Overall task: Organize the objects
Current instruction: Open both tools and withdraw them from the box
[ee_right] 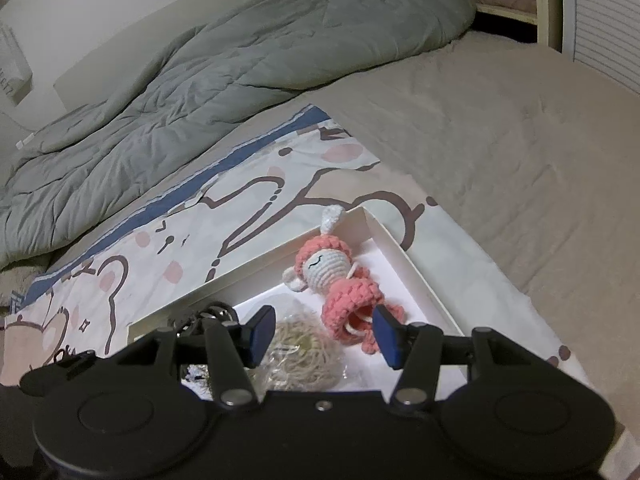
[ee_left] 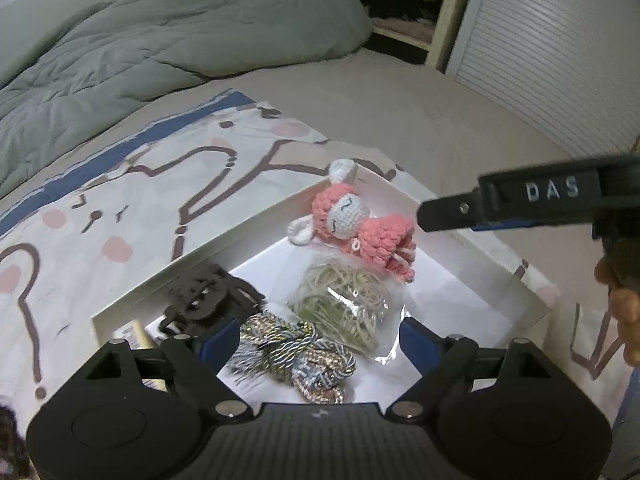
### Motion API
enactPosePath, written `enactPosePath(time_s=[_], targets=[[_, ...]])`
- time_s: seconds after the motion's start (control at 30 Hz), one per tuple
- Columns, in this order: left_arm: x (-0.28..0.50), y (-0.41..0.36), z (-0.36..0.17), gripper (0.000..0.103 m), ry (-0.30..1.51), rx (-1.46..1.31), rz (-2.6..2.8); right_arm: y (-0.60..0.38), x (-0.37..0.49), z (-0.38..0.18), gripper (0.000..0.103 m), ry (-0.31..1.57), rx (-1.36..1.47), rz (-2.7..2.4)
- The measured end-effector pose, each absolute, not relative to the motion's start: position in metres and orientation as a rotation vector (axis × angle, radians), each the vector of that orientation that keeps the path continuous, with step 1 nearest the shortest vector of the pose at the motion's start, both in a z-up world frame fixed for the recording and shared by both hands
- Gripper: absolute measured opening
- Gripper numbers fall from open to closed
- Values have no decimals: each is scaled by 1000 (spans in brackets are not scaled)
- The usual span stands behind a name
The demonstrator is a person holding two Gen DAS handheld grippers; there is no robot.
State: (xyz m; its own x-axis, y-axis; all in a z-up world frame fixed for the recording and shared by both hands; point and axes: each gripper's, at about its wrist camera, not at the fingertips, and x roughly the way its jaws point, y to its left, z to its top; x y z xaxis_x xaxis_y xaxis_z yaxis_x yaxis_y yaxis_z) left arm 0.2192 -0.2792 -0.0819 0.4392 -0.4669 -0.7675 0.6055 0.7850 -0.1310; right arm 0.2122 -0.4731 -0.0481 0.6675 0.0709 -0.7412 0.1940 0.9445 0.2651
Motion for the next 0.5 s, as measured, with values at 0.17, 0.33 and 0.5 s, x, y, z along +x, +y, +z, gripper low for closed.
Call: enactPosePath(time_s=[0.17, 0.33, 0.5], targets=[[208, -261, -61, 87, 871, 159, -638, -464, 200, -35, 55, 822, 308, -57], [195, -238, -38, 89, 850, 125, -609, -456, 186, -20, 58, 797, 274, -48], [181, -217, -19, 92, 821, 105, -565, -448, 169, -6, 62, 773, 230, -34]])
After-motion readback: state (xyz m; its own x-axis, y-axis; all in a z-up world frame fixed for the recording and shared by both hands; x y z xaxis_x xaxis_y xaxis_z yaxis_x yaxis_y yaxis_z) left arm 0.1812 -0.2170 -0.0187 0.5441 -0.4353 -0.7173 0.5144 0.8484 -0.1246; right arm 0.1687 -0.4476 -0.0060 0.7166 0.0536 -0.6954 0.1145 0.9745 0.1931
